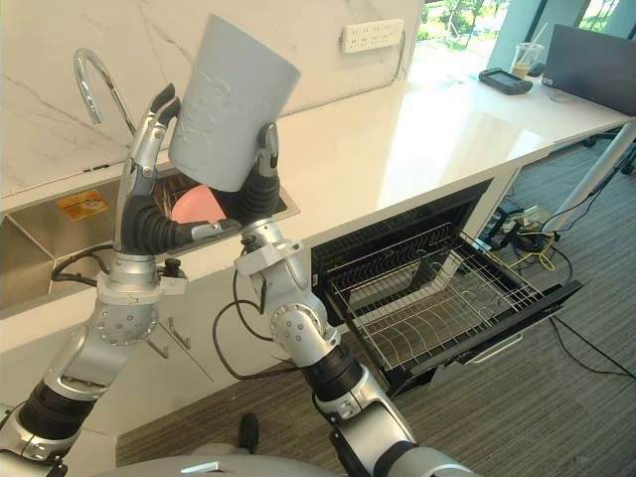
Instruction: Walk over to the sink, pick up the cup, carry it to the dishwasher, place the cup inside the dishwasher, then close the dishwasher door
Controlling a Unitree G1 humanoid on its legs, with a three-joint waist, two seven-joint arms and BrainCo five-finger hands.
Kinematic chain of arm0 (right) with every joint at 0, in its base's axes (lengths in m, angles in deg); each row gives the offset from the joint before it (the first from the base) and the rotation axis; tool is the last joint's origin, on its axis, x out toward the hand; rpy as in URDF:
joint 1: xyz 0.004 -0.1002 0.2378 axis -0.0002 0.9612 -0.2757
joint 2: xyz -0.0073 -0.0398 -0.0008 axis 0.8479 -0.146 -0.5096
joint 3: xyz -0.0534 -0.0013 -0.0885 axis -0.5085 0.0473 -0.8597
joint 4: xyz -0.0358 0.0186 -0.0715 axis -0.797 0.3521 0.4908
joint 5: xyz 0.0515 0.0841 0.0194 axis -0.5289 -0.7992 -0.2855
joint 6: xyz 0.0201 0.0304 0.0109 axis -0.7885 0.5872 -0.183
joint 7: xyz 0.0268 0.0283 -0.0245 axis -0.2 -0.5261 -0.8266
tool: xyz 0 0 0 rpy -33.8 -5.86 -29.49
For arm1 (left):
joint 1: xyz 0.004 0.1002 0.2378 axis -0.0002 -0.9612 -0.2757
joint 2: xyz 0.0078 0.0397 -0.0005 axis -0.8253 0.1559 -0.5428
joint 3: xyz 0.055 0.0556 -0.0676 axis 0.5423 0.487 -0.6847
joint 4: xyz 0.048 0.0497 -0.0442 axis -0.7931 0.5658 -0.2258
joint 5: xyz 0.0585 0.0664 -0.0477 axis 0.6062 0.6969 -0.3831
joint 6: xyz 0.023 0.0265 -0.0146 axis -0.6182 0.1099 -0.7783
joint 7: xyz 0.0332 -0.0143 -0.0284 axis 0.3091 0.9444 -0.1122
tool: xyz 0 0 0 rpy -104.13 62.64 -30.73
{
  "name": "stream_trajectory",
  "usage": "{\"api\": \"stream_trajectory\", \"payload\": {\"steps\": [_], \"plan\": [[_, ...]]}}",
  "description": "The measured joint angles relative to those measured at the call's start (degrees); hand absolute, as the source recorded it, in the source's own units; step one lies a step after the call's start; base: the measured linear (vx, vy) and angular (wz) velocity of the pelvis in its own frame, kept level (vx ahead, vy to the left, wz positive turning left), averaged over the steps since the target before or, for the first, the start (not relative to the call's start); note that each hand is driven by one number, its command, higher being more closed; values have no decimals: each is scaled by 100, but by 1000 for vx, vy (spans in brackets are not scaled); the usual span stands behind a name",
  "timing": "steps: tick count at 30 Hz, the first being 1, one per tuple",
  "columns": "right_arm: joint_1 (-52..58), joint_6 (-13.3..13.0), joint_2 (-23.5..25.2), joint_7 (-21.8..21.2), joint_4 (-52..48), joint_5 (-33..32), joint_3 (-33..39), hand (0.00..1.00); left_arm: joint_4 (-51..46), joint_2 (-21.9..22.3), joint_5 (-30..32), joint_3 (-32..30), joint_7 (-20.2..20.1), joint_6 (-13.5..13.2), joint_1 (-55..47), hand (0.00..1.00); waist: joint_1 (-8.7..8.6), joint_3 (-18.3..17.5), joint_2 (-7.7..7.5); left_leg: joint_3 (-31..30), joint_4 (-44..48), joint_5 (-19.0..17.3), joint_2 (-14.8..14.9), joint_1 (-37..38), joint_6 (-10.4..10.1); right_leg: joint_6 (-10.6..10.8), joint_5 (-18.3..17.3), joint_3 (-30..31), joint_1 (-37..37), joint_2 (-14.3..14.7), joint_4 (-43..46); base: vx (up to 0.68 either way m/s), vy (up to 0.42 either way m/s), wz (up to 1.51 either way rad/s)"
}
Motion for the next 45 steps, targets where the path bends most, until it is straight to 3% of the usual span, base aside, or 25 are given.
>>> {"api": "stream_trajectory", "payload": {"steps": [6, 16, 19, 21, 22, 23, 24, 25, 26, 28, 29, 31, 36, 38, 41, 45], "plan": [[416, -329, 0, 129, 97, -282, 744, 100, -234, 0, -261, -1089, -62, -505, -206, 0, 40, 1, -2, 1, 1, -11, -27, -3, 8, 0, -25, -23, -1, -33, -2, 0, 0, 0], [1064, -485, -108, 286, 72, -165, 1828, 100, -346, -2, -620, -1973, -101, -769, -443, 0, 17, -2, -44, 141, 34, -32, -49, 26, 30, 84, -10, 42, -30, -85, -14, 17, -23, -5], [1267, -533, -248, 333, 18, -84, 2293, 100, -349, -11, -972, -2218, -209, -848, -454, 0, 18, 5, -89, 174, 32, -40, -43, 61, 31, 85, -10, 97, -30, -85, -13, -1, -26, -10], [1412, -554, -264, 332, -1, 103, 2674, 100, -349, -13, -1514, -2347, -492, -960, -581, 0, 14, 13, -117, 253, 3, -84, -31, 110, 23, 83, -10, 180, -30, -89, -11, -21, -17, -16], [1520, -554, -268, 332, -69, 231, 2865, 100, -348, -9, -1910, -2366, -772, -1011, -678, 0, -9, 8, -133, 282, 2, -123, -31, 116, 11, 82, -12, 191, -30, -93, -10, -25, -21, -9], [1694, -564, -332, 328, -176, 448, 3178, 100, -347, 79, -2660, -2220, -1306, -993, -909, 0, -72, 34, -181, 286, 2, -127, -14, 117, 14, 84, -11, 204, -34, -98, -6, -17, -18, -5], [1757, -559, -388, 328, -168, 528, 3283, 100, -324, 237, -2988, -2072, -1495, -940, -1037, 0, -95, 54, -227, 298, 2, -127, -11, 117, 15, 87, -9, 222, -47, -101, 5, -18, -18, -13], [1888, -556, -480, 326, -150, 635, 3408, 100, -159, 620, -3503, -1544, -1727, -927, -1363, 0, -123, 41, -241, 349, 2, -129, 2, 117, 20, 89, -6, 314, -106, -102, 42, -27, -5, -31], [2014, -558, -523, 312, -149, 756, 3432, 100, 229, 1120, -3574, -751, -1714, -926, -1723, 0, -163, 55, -273, 450, 1, -130, 35, 118, 22, 88, -6, 418, -196, -101, 93, -43, -6, -38], [2140, -562, -529, 306, -104, 947, 3466, 100, 942, 1658, -3556, 304, -1699, -787, -1909, 0, -239, 118, -368, 490, 0, -129, 45, 118, 23, 68, -8, 477, -231, -80, 103, -47, -6, -21], [2151, -559, -534, 303, 76, 1098, 3508, 100, 1398, 1899, -3577, 997, -1800, -576, -1919, 0, -370, 170, -460, 504, -1, -128, 62, 118, 24, 26, -31, 487, -243, -60, 123, -56, -11, -8], [2154, -554, -620, 295, 514, 1376, 3744, 100, 1618, 2075, -4060, 1708, -2258, -318, -1920, 0, -477, 175, -559, 596, -2, -130, 81, 113, 28, 25, -43, 549, -318, -59, 183, -49, -11, -13], [2172, -531, -1169, 284, 1129, 1890, 4553, 100, 1834, 2079, -5442, 1919, -3398, 243, -1973, 0, -467, 178, -531, 624, -2, -129, 80, 76, 29, 19, -36, 604, -399, -75, 217, -12, -4, -5], [2177, -524, -1377, 259, 1296, 2092, 4646, 100, 2130, 2020, -5681, 2034, -3674, 515, -1986, 0, -476, 182, -541, 621, -2, -143, 94, 64, 50, 22, -35, 603, -404, -79, 204, 0, 0, 0], [2175, -516, -1596, 233, 1668, 2269, 4679, 100, 2550, 1915, -5730, 2440, -4064, 1050, -2030, 0, -478, 188, -554, 609, -2, -151, 93, -2, 67, 48, -15, 555, -422, -84, 160, 8, -12, 4], [2167, -448, -1638, 193, 2083, 2331, 4668, 100, 3467, 1881, -5007, 2528, -3898, 1211, -2147, 0, -435, 197, -615, 591, -2, -161, 71, -15, 91, 92, 5, 506, -392, -95, 105, 22, -13, 4]]}}
